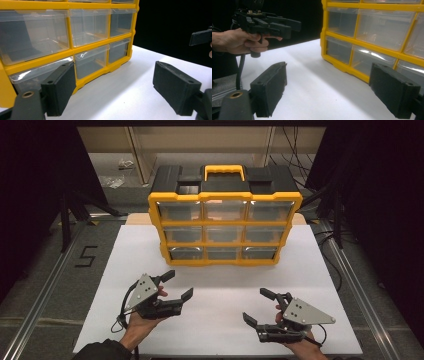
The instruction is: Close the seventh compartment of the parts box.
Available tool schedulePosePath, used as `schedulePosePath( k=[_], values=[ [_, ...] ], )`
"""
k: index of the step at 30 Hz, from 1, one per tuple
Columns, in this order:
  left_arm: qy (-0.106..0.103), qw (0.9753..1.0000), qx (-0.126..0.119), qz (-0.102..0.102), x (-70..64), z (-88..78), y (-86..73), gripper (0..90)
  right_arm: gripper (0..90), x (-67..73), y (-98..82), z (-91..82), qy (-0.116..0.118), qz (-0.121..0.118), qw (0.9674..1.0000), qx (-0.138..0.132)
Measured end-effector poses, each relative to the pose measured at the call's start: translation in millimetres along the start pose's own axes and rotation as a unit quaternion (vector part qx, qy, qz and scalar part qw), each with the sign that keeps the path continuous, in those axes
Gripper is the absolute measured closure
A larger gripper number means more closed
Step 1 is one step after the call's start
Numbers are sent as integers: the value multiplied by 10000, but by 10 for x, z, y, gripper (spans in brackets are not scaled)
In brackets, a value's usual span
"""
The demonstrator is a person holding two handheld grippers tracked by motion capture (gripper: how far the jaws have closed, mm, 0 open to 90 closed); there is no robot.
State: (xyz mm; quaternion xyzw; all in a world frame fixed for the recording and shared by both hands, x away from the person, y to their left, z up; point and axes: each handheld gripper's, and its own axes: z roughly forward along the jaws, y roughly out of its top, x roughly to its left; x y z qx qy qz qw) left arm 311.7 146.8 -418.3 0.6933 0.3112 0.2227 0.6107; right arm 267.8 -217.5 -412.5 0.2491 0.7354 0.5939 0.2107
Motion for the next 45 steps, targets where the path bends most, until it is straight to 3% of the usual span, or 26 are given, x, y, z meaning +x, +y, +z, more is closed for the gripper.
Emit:
schedulePosePath(
  k=[8,15,22,28,45],
  values=[
    [22,10000,19,-92,16,-46,-8,163,158,3,2,-3,-8,-12,10000,-1],
    [45,9999,89,131,8,-112,-16,162,158,7,2,-3,-10,-21,10000,2],
    [77,9999,51,-104,9,-148,-24,162,158,3,1,-5,-13,-14,10000,6],
    [68,9999,117,-15,-12,-143,-35,162,158,-3,2,-10,-22,-2,10000,5],
    [123,9999,112,-4,1,-125,-35,163,158,-2,0,-4,-10,-14,10000,3]
  ],
)
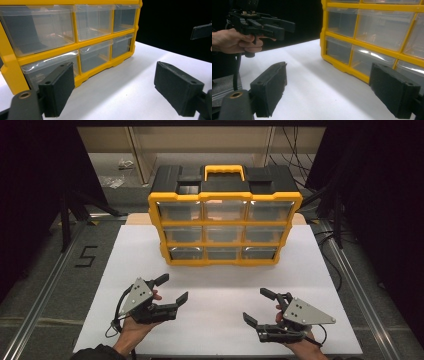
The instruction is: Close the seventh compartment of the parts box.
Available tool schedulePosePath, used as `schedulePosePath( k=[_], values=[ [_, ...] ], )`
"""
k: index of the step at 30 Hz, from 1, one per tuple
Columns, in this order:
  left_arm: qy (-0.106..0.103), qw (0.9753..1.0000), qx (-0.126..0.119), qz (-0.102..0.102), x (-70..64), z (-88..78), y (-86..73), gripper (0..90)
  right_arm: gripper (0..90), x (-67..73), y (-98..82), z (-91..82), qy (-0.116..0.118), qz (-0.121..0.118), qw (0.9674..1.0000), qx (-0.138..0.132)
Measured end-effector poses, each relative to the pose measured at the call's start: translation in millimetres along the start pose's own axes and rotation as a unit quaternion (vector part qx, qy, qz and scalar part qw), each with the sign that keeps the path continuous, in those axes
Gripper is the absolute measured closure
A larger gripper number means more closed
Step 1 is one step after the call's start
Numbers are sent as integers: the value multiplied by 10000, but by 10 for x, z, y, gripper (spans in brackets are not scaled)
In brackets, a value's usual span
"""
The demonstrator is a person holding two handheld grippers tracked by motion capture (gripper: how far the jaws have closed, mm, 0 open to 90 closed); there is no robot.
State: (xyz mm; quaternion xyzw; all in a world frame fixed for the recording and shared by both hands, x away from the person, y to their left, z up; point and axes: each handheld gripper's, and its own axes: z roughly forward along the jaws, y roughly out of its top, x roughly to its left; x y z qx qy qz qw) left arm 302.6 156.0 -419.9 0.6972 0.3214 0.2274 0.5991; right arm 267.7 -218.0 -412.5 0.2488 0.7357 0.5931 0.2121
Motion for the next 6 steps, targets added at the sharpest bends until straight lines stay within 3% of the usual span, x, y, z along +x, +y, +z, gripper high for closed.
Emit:
schedulePosePath(
  k=[6],
  values=[
    [7,10000,-2,1,3,1,1,163,158,1,0,-1,0,0,10000,-1]
  ],
)
